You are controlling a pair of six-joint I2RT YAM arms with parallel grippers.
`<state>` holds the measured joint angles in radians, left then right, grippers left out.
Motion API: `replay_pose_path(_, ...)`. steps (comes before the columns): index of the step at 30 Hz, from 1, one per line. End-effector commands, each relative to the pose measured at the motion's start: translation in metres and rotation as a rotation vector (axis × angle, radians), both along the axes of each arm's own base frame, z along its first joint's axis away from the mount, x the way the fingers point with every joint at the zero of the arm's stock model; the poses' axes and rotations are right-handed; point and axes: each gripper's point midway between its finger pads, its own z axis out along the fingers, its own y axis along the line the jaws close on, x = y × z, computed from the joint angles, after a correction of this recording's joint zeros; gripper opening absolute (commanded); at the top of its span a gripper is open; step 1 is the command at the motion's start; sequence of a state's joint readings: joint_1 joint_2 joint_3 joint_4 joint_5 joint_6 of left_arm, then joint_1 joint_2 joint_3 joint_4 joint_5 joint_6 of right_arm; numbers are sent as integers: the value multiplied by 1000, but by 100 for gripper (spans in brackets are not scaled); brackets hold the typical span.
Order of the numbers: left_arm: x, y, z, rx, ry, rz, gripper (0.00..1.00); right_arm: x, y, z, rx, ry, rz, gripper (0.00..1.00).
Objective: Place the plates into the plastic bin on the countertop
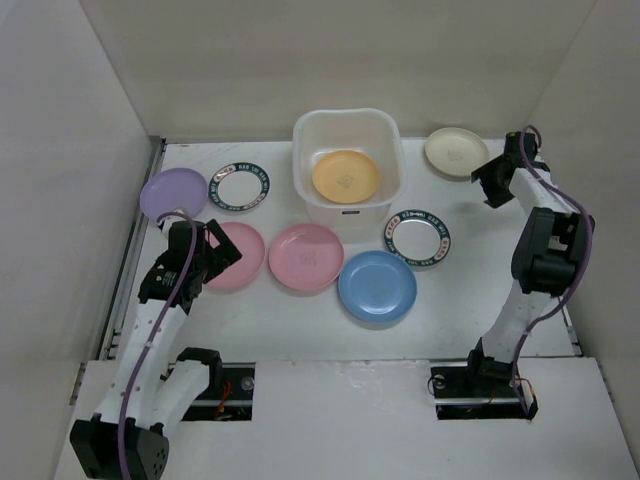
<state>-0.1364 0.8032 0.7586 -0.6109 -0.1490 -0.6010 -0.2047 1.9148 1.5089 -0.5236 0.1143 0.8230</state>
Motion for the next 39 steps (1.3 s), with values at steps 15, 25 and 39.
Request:
replay_pose_path(15, 27, 24, 12, -52, -29, 174, 100, 128, -16, -33, 294, -145, -53, 62)
replay_pose_path(25, 27, 32, 16, -48, -23, 215, 100, 147, -10, -52, 358, -132, -66, 8)
replay_pose_path(39, 15, 42, 19, -2, -58, 211, 100, 121, 63, 155, 299, -579, 164, 0)
